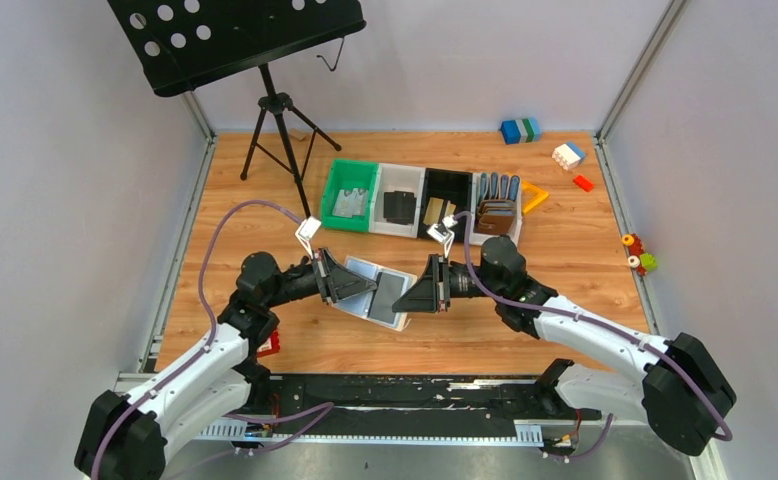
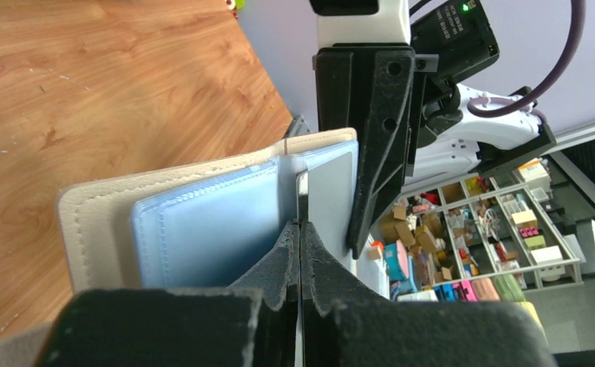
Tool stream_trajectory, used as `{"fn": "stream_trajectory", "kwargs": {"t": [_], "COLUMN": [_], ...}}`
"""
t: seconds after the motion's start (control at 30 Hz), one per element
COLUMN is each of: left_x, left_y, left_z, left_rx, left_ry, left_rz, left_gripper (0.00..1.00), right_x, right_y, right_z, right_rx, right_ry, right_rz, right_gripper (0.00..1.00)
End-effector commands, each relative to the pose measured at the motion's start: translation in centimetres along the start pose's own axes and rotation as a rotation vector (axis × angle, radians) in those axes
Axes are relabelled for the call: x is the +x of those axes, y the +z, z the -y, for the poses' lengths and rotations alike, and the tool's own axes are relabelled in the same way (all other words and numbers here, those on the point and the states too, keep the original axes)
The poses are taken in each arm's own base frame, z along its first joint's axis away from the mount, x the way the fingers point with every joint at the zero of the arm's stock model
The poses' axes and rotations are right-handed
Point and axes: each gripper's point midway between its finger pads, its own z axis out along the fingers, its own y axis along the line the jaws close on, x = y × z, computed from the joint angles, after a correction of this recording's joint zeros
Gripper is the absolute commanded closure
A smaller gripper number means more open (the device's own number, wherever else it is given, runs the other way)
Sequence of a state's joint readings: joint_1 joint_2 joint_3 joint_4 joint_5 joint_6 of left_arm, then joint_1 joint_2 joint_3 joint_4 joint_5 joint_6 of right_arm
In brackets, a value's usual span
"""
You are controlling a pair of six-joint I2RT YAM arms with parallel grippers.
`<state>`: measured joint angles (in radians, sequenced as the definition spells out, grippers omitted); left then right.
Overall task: Take the credit cards out of the card holder
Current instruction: Remove the credit card from the card holder.
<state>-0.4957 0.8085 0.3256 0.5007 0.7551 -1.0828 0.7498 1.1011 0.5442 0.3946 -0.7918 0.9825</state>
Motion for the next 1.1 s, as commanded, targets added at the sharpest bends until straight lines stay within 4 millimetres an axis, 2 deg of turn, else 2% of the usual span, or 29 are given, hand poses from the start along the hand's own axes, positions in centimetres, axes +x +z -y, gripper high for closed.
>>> {"fn": "stream_trajectory", "kwargs": {"t": [0.0,0.07,0.3,0.43,0.53,0.6,0.7,0.73,1.07], "left_x": [0.1,0.1,0.0,0.0,-0.1,-0.2,-0.1,-0.1,0.0], "left_y": [0.0,0.0,-0.5,-0.7,-0.6,-0.4,-0.1,0.0,0.3], "left_z": [1.1,0.6,-1.8,-2.4,-2.0,-0.9,0.8,1.3,3.0], "left_rx": [0.017,-0.005,-0.129,-0.155,-0.127,-0.064,0.049,0.079,0.166], "left_ry": [0.050,0.047,0.072,0.077,0.067,0.054,0.014,0.006,-0.009], "left_rz": [-0.037,-0.031,-0.015,-0.013,-0.006,0.002,-0.003,-0.009,-0.051], "left_gripper": [1.00,1.00,1.00,1.00,1.00,0.99,0.75,0.73,0.68], "right_x": [-2.5,-2.6,-2.7,-2.6,-2.5,-2.4,-2.2,-2.2,-1.8], "right_y": [0.1,0.0,-0.6,-0.9,-1.0,-0.9,-0.8,-0.8,-0.2], "right_z": [-2.0,-1.9,-2.0,-1.7,-1.7,-1.8,-2.1,-2.1,-2.8], "right_rx": [-0.021,-0.013,0.004,0.016,0.014,0.003,-0.022,-0.027,-0.082], "right_ry": [-0.092,-0.089,-0.095,-0.092,-0.092,-0.092,-0.091,-0.090,-0.082], "right_rz": [0.090,0.094,0.105,0.102,0.098,0.090,0.074,0.072,0.031], "right_gripper": [0.97,1.00,1.00,1.00,1.00,1.00,1.00,1.00,1.00]}}
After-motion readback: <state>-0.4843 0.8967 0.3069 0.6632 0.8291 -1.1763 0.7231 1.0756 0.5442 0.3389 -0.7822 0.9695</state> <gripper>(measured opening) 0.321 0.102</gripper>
